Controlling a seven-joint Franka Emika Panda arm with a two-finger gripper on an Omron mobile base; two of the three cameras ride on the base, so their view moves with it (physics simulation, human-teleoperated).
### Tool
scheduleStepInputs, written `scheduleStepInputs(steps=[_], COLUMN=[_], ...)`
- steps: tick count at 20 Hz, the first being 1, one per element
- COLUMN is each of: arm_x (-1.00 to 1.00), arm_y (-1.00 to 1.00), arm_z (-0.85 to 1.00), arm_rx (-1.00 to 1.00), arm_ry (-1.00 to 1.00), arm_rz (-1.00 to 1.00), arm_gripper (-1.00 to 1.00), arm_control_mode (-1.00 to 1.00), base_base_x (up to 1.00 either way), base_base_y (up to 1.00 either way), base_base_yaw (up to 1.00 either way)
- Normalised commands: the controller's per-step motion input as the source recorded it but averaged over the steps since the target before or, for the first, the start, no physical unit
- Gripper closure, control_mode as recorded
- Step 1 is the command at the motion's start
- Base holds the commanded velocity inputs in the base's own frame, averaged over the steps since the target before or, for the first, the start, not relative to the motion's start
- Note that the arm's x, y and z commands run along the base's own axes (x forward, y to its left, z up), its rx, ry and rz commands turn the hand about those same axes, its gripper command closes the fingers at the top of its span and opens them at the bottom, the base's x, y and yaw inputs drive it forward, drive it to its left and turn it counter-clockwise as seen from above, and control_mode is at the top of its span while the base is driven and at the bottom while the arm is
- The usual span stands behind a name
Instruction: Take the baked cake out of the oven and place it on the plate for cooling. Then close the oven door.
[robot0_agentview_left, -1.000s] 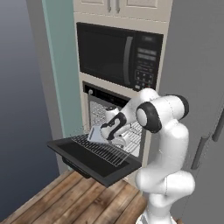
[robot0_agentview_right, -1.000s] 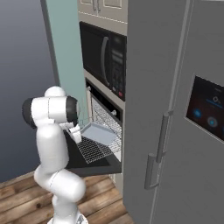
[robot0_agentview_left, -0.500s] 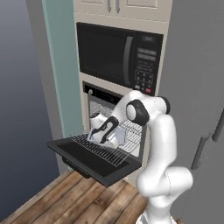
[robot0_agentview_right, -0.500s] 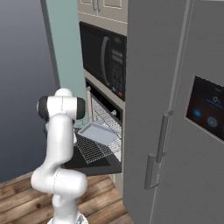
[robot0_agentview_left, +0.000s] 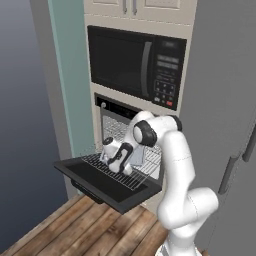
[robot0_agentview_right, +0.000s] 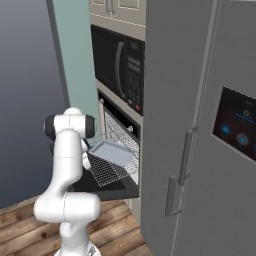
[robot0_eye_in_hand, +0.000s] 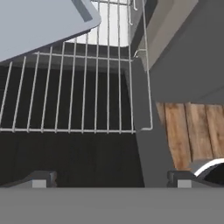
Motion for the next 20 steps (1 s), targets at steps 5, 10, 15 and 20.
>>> scheduleStepInputs(steps=[5,10,15,20], arm_x=[0.12,0.27,0.16,0.23], arm_y=[0.0,-0.16,-0.01,-0.13], arm_z=[-0.47,-0.47,-0.64,-0.75], arm_rx=[0.05,0.05,0.0,-0.05], arm_ry=[0.0,-0.01,0.0,0.0], arm_rz=[0.01,0.0,0.0,0.0], arm_gripper=[-1.0,-1.0,-1.0,-1.0], arm_control_mode=[-1.0,-1.0,-1.0,-1.0], base_base_x=[0.0,0.0,0.0,0.0], base_base_y=[0.0,0.0,0.0,0.0], base_base_yaw=[0.0,0.0,0.0,0.0])
